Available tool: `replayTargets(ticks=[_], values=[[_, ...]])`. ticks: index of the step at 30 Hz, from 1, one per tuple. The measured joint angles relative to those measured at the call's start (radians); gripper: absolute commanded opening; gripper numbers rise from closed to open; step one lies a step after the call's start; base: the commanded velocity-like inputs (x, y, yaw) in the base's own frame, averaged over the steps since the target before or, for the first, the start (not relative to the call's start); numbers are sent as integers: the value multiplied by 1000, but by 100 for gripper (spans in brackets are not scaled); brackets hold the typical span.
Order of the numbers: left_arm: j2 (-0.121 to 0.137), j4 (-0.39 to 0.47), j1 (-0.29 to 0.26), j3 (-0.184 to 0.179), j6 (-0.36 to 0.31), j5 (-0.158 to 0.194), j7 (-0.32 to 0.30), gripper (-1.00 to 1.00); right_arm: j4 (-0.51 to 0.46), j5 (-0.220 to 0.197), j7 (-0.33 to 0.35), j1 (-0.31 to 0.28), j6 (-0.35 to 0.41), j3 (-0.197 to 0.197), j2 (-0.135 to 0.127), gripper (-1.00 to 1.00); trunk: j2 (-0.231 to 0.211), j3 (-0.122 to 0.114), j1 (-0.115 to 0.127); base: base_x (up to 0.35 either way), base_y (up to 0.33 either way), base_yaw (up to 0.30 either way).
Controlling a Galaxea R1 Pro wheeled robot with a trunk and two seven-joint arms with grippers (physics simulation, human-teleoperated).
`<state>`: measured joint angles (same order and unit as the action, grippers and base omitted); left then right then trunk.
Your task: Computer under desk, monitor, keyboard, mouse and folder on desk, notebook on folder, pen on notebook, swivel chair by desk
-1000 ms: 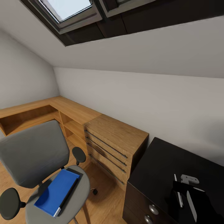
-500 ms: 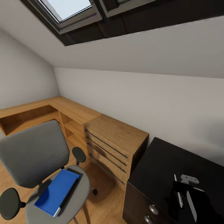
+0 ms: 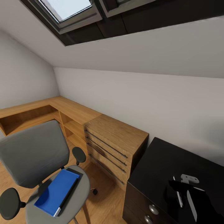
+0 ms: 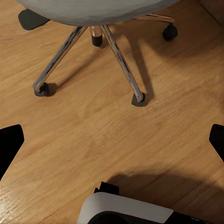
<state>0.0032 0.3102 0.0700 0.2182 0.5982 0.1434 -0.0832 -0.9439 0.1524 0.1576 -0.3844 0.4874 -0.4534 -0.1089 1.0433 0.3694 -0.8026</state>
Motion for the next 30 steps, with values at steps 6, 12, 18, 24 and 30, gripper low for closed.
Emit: replayTargets(ticks=[6, 12, 18, 24, 30], values=[[1, 0, 0, 0, 0, 0, 0, 100, -65, -4, 5, 0, 5, -2, 2, 100, 0, 0, 0, 0, 0, 0], [1, 0, 0, 0, 0, 0, 0, 100, -134, -9, 20, 0, 27, -3, 6, 100, 0, 0, 0, 0, 0, 0], [2, 0, 0, 0, 0, 0, 0, 100, -199, -27, 46, 0, 71, -5, 34, 100, 0, 1, 0, 0, 0, 73], [2, 0, 0, 0, 0, 0, 0, 100, -231, -33, 53, 0, 81, -7, 54, 100, 0, 4, 0, 0, 0, 204], [2, 0, 0, 0, 0, 0, 0, 100, -238, -35, 54, 0, 84, -6, 62, 100, 0, 7, 0, 0, 0, 239]])
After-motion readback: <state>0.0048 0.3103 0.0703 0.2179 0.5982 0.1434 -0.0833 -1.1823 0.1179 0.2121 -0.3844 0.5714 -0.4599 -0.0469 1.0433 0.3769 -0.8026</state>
